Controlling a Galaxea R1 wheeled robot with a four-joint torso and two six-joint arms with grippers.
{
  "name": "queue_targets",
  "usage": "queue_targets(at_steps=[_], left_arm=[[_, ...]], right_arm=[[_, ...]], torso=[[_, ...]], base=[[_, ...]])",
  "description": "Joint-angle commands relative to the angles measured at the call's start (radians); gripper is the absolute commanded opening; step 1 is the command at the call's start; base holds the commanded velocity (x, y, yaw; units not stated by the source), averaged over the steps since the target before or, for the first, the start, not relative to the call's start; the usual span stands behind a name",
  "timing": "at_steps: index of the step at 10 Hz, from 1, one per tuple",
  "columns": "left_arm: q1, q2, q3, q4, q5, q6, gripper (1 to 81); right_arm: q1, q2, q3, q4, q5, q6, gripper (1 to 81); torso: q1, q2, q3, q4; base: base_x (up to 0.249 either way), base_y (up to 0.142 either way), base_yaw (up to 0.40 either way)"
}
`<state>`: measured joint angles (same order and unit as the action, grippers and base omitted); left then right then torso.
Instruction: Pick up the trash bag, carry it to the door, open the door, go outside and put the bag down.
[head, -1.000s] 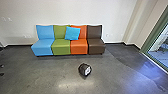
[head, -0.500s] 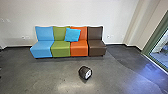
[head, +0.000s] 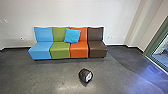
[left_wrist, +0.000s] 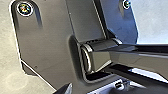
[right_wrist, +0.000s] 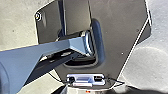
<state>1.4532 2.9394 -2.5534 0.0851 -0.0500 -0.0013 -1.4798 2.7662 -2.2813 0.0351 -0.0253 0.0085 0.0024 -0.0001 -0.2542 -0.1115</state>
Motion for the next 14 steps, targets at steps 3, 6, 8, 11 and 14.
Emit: queue_targets(at_steps=[3,6,8,11,14], left_arm=[[-0.02,0.001,0.01,-0.002,0.064,-0.003,81.1],[-0.02,0.001,0.01,-0.002,0.064,-0.003,81.1],[-0.02,0.0,0.01,-0.004,0.064,-0.003,81.1],[-0.02,-0.002,0.01,-0.004,0.064,-0.003,81.1],[-0.02,0.0,0.01,-0.002,0.064,-0.003,81.1]], right_arm=[[0.022,-0.014,0.011,0.0,-0.074,-0.002,81.1],[0.023,-0.014,0.01,0.002,-0.073,-0.002,81.1],[0.025,-0.014,0.01,0.003,-0.074,-0.002,81.1],[0.025,-0.012,0.01,0.003,-0.073,-0.002,81.1],[0.023,-0.012,0.01,0.002,-0.073,-0.002,81.1]], torso=[[0.0,0.0,0.0,0.0],[0.0,0.0,0.0,0.0],[0.0,0.0,0.0,0.0],[0.0,0.0,0.0,0.0],[0.0,0.0,0.0,0.0]], base=[[0.153,0.0,0.0],[0.153,0.0,0.0],[0.148,-0.038,0.0],[0.144,-0.08,0.0],[0.144,-0.081,0.0]])
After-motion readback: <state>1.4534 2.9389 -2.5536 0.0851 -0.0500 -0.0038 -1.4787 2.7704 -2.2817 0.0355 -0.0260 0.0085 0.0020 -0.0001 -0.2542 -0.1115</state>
